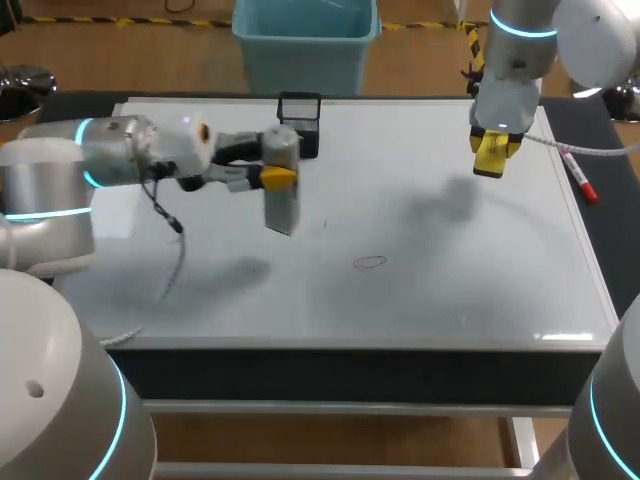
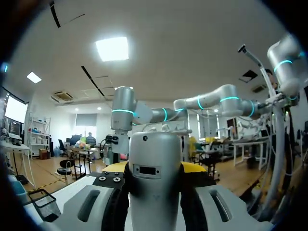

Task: Pick up the inspection probe, press it on each red-marked spot on the whiteboard one by one, put down the probe, pick up the eraser, and wipe off all the red marks.

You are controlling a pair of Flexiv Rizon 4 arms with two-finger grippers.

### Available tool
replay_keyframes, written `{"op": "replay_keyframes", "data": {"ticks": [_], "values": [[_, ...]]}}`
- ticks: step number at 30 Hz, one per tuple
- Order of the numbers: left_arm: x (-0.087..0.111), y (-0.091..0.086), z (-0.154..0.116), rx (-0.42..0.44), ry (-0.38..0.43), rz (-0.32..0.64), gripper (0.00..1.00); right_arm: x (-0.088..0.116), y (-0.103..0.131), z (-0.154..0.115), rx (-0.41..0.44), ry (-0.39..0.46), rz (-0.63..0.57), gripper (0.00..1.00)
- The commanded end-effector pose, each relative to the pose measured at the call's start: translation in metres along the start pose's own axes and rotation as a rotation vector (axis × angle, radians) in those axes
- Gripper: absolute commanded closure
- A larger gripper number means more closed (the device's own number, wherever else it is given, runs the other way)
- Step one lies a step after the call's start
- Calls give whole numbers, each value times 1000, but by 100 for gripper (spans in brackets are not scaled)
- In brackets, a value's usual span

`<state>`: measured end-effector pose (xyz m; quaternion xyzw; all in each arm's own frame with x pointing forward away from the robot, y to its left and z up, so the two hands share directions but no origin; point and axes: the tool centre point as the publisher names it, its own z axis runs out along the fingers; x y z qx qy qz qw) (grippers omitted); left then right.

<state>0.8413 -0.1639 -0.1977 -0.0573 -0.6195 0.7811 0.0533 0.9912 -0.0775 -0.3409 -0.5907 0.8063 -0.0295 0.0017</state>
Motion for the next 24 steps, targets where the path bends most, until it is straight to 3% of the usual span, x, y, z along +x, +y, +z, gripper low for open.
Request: {"op": "replay_keyframes", "data": {"ticks": [1,12,24], "values": [[-4,16,35,14,63,-15,100,1,0,-1,1,2,-2,100],[11,54,91,1,193,-94,100,1,0,-1,1,2,-2,100],[0,76,109,49,235,-84,100,1,0,-1,1,2,-2,100]]}}
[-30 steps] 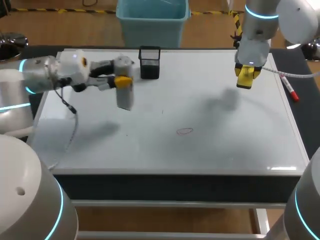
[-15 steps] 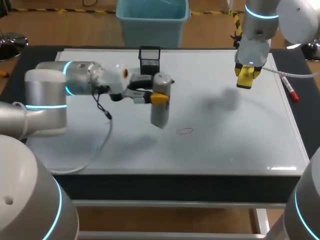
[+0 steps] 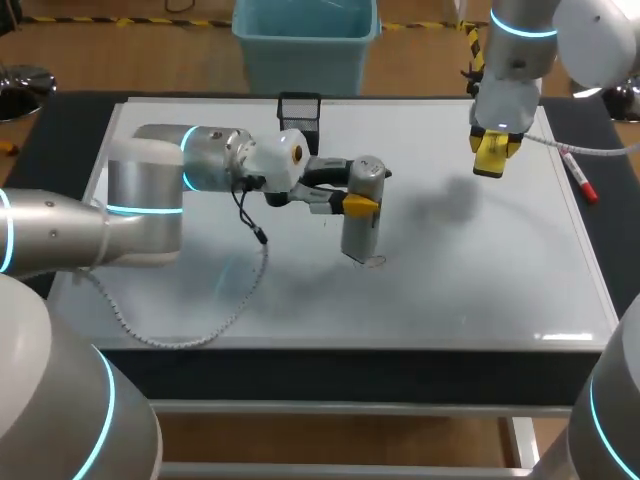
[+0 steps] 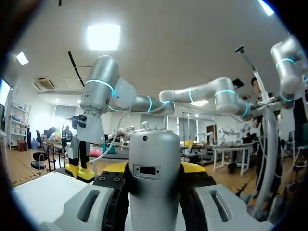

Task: Pick up the inspection probe, press it on each red-marked spot on the whiteboard one by one, put down the probe, pick up the eraser, and wipe off all the red marks.

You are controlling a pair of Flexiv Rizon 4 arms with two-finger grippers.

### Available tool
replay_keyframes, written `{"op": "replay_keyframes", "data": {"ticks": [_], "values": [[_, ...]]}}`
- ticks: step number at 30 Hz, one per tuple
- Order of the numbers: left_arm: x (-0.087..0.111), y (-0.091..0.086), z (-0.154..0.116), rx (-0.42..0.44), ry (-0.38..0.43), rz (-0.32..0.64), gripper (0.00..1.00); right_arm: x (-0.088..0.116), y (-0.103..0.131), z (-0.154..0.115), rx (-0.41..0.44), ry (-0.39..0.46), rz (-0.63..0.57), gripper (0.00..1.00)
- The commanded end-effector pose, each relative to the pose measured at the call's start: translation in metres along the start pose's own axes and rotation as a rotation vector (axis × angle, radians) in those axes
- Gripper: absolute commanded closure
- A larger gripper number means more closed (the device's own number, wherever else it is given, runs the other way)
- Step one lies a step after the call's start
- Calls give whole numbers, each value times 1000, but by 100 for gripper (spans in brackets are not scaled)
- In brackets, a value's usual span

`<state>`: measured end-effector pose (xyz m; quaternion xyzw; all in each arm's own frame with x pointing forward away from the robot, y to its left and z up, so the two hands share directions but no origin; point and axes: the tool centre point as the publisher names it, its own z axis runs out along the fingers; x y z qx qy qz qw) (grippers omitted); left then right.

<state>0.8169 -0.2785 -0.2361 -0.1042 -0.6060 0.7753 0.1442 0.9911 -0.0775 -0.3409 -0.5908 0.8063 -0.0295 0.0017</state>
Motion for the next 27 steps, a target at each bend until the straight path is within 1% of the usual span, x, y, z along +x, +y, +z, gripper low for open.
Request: {"op": "replay_keyframes", "data": {"ticks": [1,4,15,22,27], "values": [[-10,14,2,27,47,1,100,1,-1,-1,1,2,-2,100],[-11,19,5,27,49,-3,100,1,-1,-1,1,2,-2,100],[-13,26,9,14,72,-19,100,1,-1,-1,1,2,-2,100],[-17,36,8,9,71,-45,100,1,-1,-1,1,2,-2,100],[-17,39,11,7,78,-47,100,1,-1,-1,1,2,-2,100]]}}
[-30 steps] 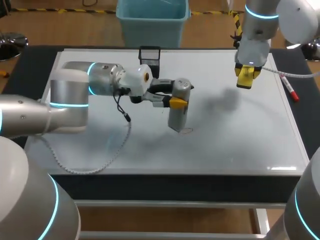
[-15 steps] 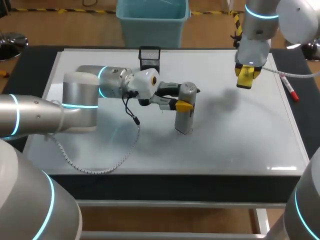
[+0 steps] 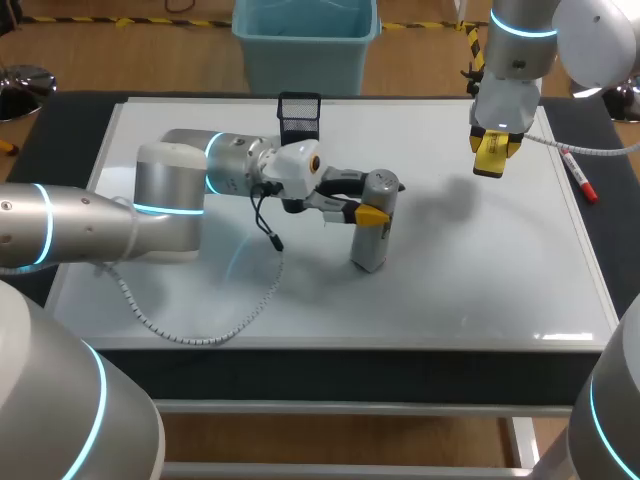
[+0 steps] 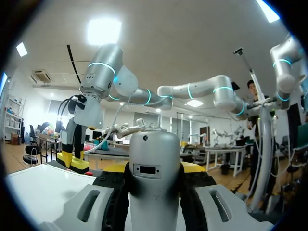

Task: Pick up the inspection probe, press it on each red-marked spot on the whiteboard one by one, put down the probe, pick up the eraser, and wipe off all the red marks.

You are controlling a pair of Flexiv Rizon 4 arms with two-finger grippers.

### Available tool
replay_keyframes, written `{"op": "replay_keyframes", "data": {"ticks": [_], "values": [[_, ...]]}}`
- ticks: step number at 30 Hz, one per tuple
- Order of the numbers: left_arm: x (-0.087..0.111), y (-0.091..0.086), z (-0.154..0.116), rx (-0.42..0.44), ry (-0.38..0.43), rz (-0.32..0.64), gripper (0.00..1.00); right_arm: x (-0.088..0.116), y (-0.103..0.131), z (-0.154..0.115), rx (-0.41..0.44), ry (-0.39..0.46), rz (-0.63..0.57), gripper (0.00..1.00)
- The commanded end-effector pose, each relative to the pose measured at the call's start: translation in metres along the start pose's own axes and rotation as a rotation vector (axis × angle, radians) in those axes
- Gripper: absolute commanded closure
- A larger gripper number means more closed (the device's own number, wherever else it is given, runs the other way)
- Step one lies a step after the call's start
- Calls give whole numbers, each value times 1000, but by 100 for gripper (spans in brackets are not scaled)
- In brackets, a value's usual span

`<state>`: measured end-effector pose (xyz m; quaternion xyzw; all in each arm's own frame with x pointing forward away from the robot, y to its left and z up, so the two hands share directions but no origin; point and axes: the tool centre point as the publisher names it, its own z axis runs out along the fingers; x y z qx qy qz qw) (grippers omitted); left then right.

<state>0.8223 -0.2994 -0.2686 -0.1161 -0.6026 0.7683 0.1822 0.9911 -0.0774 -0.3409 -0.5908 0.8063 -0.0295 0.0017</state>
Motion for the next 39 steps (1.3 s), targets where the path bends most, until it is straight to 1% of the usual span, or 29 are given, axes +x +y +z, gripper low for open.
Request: {"op": "replay_keyframes", "data": {"ticks": [1,7,12,39], "values": [[-5,3,2,7,13,-2,100,1,-1,-1,1,2,-2,100],[-5,6,1,8,15,-1,100,1,-1,-1,1,2,-2,100],[-5,7,0,-17,15,3,100,1,-1,-1,1,2,-2,100],[1,9,-1,-36,17,2,100,1,-1,-1,1,2,-2,100]]}}
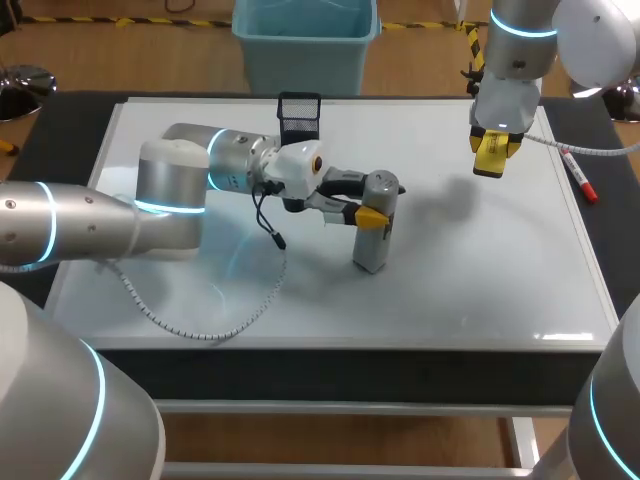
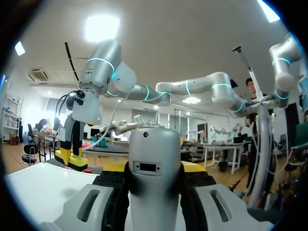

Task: Pick up the inspection probe, press it on each red-marked spot on the whiteboard one by one, put down the probe, pick up the eraser, and wipe off all the red marks.

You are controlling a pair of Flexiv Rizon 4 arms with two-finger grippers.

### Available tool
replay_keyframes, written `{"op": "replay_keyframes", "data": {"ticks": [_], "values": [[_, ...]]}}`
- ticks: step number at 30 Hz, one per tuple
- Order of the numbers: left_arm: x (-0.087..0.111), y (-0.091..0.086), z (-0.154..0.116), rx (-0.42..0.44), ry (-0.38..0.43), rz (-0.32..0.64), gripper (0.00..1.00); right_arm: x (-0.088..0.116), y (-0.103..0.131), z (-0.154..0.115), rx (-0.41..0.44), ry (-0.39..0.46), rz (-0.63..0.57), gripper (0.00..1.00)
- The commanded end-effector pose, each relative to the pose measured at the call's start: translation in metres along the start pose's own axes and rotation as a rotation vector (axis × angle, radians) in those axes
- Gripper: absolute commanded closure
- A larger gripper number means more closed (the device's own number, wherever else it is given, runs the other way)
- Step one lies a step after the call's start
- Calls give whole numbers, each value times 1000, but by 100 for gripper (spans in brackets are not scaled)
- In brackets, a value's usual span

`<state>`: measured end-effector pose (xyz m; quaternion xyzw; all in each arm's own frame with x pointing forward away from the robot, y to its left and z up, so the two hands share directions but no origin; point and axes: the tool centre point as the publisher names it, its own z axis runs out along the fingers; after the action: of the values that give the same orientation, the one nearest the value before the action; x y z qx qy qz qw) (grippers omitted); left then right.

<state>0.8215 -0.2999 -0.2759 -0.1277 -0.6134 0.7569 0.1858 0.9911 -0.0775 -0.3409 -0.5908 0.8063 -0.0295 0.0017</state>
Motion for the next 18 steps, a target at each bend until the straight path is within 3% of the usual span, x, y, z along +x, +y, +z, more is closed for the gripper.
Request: {"op": "replay_keyframes", "data": {"ticks": [1,8,12,18], "values": [[1,2,1,-2,-4,0,100,1,-1,-1,1,2,-2,100],[2,-7,-1,-3,-36,-18,100,1,-1,-1,1,2,-2,100],[3,-28,-15,-4,-66,0,100,1,-1,-1,1,2,-2,100],[4,-58,-56,-26,-148,50,100,1,-1,-1,1,2,-2,100]]}}
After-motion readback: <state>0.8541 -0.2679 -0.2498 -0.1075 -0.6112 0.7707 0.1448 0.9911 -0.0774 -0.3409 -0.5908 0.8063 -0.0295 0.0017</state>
